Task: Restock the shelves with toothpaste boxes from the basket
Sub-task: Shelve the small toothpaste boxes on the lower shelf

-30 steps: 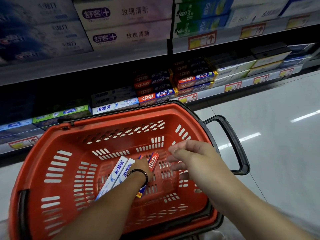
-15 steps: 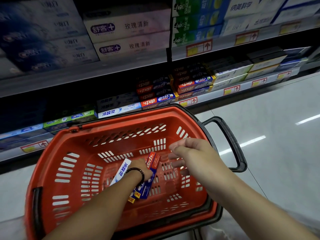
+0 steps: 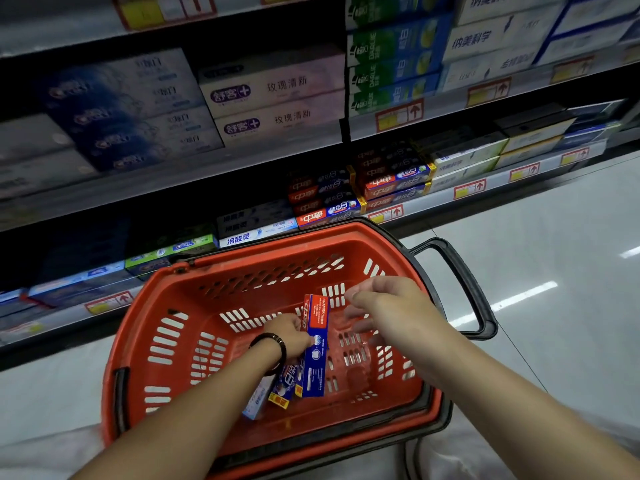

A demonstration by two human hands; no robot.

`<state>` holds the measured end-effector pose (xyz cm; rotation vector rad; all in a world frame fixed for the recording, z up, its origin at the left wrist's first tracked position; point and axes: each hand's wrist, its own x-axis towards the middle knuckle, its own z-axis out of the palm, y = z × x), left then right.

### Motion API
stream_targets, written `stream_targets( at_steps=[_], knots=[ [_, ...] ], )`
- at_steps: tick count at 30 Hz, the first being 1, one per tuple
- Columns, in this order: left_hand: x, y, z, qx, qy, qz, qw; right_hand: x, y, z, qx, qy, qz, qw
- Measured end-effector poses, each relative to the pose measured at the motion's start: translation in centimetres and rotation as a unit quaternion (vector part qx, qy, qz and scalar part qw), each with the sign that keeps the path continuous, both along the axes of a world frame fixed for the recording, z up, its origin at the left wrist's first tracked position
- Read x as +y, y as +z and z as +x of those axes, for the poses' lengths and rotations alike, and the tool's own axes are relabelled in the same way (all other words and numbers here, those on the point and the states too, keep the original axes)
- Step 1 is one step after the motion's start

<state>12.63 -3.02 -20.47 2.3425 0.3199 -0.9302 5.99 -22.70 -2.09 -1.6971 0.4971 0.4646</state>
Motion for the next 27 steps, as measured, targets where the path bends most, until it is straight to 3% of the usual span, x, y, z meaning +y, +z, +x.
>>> stream_targets(
  at_steps=[11,23,27],
  knots=[
    [1.8,7.3,-0.8,0.051,0.143,-0.152,0.977,0.5,0.6,-0.3,-0.004,0.020,-0.009,1.000],
    [2.8,17.6,-1.8,0.009,0.155,-0.215,0.964,2.2,1.3,-0.6,-0.055,0.062,-0.007,0.997],
    [2.9,20.1,-2.5,-0.006,0.182,-0.247,0.952,3.2,2.2,-1.1,-0.082,0.089,-0.059,0.991]
  ],
)
